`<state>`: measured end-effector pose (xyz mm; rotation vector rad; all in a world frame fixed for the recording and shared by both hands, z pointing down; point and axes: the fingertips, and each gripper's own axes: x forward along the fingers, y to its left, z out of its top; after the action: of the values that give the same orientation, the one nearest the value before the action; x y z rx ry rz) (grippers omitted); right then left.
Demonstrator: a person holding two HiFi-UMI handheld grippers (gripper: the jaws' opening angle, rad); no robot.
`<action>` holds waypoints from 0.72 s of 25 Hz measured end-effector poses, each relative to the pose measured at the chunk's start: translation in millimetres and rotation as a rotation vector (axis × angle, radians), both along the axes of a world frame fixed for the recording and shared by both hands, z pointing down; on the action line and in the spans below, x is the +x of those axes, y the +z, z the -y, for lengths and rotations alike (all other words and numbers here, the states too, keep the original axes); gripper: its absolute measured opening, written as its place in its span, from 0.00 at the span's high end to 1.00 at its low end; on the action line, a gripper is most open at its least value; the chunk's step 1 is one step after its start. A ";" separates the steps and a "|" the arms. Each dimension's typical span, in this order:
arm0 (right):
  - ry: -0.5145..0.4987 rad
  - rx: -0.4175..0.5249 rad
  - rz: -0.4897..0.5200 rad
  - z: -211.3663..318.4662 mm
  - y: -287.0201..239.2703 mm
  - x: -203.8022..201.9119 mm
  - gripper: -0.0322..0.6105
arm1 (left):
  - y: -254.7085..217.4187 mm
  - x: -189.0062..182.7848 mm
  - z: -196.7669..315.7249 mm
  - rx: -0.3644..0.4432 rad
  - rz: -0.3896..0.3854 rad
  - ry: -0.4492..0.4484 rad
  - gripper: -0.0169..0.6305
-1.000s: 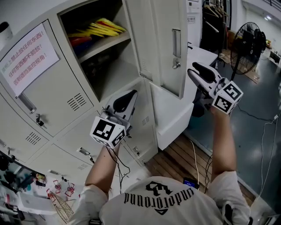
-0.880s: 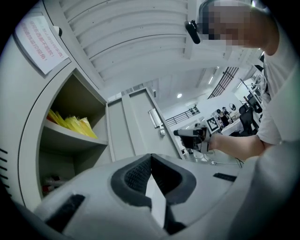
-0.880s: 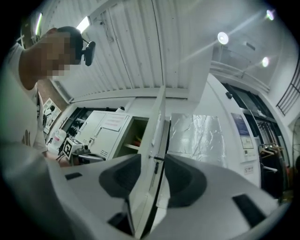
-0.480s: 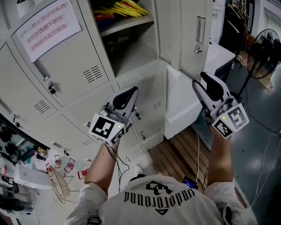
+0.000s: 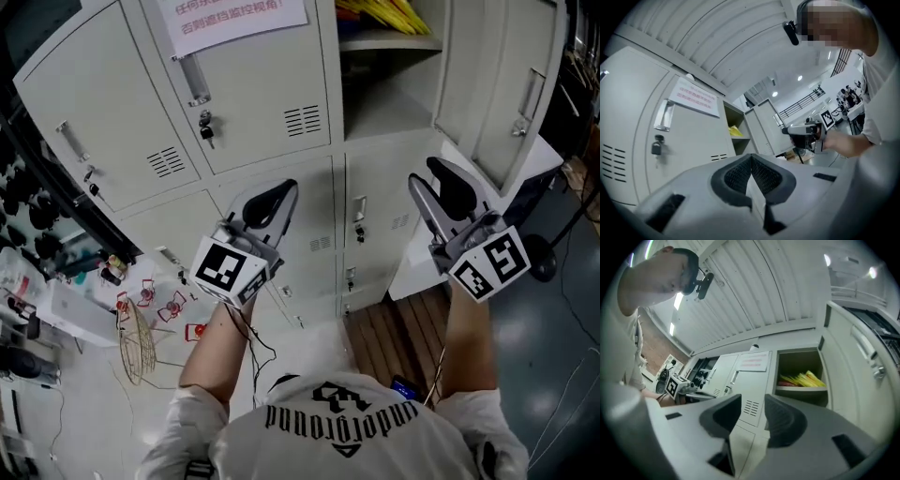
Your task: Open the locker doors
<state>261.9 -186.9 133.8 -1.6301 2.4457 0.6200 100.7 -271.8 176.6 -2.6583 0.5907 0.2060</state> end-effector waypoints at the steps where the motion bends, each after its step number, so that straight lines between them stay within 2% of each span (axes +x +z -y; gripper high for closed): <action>1: -0.018 -0.002 0.000 7.7 -1.6 -14.0 0.70 | -2.3 -14.5 3.7 0.003 -0.004 -0.014 0.96; 8: -0.145 -0.018 0.004 57.9 -9.8 -126.5 0.71 | -18.7 -121.8 38.4 0.030 0.000 -0.083 0.96; 13: -0.169 -0.011 0.006 82.7 -14.0 -202.9 0.71 | -26.3 -190.3 52.9 0.056 0.007 -0.081 0.96; 18: -0.139 -0.008 0.022 101.8 -15.6 -258.3 0.71 | -32.0 -242.2 64.9 0.071 0.004 -0.053 0.96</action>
<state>3.6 -288.7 118.2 -1.4455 2.5222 0.5688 -141.5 -336.6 144.6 -2.5705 0.6396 0.2030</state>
